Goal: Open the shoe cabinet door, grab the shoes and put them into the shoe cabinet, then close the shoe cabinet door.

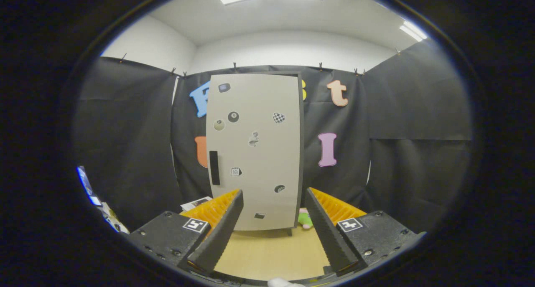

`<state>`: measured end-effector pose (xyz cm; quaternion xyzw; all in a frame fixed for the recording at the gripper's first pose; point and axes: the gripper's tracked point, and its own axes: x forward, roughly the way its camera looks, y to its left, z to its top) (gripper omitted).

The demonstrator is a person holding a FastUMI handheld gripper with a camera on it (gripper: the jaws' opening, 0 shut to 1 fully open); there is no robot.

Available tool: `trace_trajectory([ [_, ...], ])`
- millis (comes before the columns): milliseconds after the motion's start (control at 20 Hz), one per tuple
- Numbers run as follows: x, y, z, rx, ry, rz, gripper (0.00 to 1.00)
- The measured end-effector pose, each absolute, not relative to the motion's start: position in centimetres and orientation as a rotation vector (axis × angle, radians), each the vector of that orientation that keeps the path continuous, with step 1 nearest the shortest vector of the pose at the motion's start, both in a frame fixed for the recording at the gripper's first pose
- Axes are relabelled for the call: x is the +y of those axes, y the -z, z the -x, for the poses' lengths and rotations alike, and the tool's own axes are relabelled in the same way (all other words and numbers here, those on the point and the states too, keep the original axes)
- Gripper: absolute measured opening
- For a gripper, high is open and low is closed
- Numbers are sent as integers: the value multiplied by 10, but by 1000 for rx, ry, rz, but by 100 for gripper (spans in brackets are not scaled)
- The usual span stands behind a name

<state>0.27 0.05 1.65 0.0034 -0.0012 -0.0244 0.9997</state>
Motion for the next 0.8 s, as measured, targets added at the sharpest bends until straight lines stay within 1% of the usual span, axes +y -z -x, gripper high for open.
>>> trace_trajectory([
  [800, -2, -13, -4, -8, 32, -13, 97],
])
